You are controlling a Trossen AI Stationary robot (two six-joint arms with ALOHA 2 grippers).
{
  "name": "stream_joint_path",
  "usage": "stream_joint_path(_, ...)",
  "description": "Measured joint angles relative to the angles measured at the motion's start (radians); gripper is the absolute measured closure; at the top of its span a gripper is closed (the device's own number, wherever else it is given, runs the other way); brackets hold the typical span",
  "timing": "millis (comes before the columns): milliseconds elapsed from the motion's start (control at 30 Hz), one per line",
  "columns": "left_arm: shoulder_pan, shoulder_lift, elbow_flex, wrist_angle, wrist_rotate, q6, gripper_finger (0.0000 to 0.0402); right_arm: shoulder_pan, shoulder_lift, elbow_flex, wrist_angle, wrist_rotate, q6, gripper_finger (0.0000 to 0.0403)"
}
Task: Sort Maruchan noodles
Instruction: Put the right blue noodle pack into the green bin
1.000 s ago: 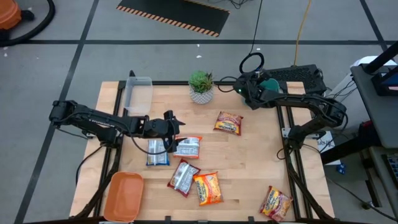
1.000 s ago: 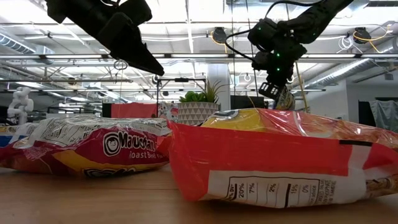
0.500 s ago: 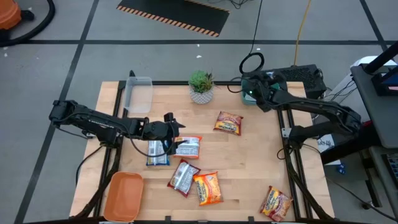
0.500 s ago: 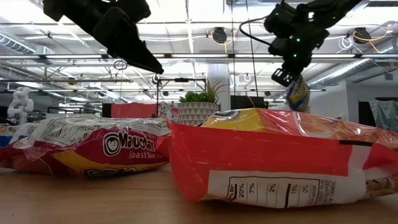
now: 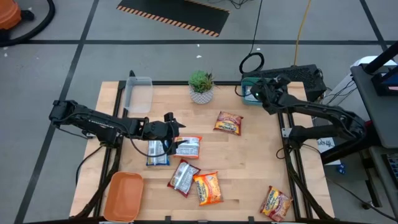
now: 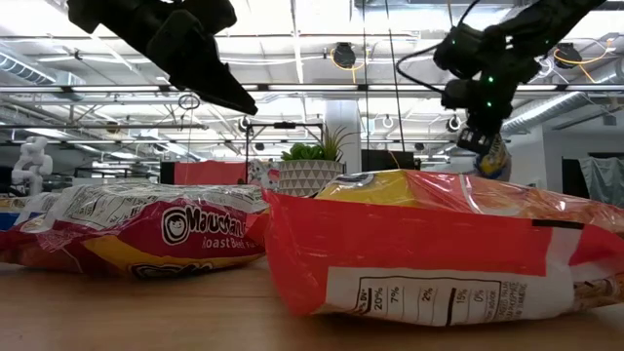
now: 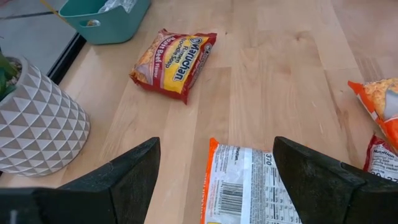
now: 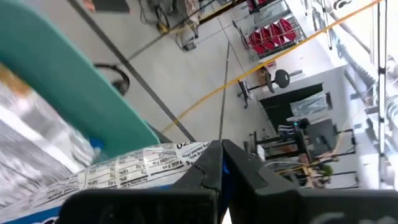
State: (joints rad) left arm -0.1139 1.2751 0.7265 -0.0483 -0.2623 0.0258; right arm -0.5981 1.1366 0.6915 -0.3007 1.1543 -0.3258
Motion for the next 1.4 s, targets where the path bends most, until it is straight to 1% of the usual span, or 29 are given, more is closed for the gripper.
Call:
stream_joint_path(67,0.0,0.0,0.0,0.0,0.0,0.008,0.0085,-0.014,0.0,-0.022,0.037,0.009,-0.027,0.0403)
stream_joint_path(200,0.0,0.0,0.0,0.0,0.0,0.021,0.0085,-0.024,0.0,-0.052,0.158,0.135,-0.03,0.0403)
stream_joint_path(267,0.002,0.0,0.0,0.002,0.0,0.027,0.0085,-0.024,0.0,-0.056,0.229,0.182,0.0,0.0403)
stream_joint_path(333,0.002,0.0,0.0,0.011,-0.001,0.042,0.0085,-0.024,0.0,-0.057,0.286,0.191,0.045,0.0403)
stream_joint_path(467,0.002,0.0,0.0,0.046,-0.001,0.051,0.0085,-0.043,0.008,-0.057,0.29,0.079,0.078,0.0403)
stream_joint_path(600,0.002,0.0,0.0,0.053,-0.001,0.05,0.0085,-0.073,0.027,-0.081,0.293,0.066,0.079,0.0403)
stream_joint_path(767,0.002,0.0,0.0,0.052,-0.001,0.05,0.0085,-0.106,0.029,-0.134,0.403,0.041,0.073,0.0403)
stream_joint_path(833,0.002,0.0,0.0,0.053,-0.001,0.05,0.0085,-0.114,0.029,-0.141,0.425,0.011,0.07,0.0403)
stream_joint_path(1000,0.002,0.0,0.0,0.053,-0.001,0.049,0.0085,-0.115,0.029,-0.141,0.507,-0.086,0.069,0.0403)
stream_joint_path(1133,0.002,0.0,0.0,0.053,-0.001,0.049,0.0085,-0.107,0.029,-0.141,0.592,-0.238,0.058,0.0403)
stream_joint_path(1233,0.002,0.0,0.0,0.053,-0.001,0.049,0.0085,-0.107,0.029,-0.141,0.606,-0.329,0.053,0.0403)
stream_joint_path(1267,0.002,0.0,0.0,0.053,-0.001,0.049,0.0085,-0.107,0.029,-0.141,0.603,-0.345,0.052,0.0403)
stream_joint_path(1400,0.002,0.0,0.0,0.053,-0.001,0.048,0.0085,-0.107,0.029,-0.147,0.596,-0.347,0.052,0.0403)
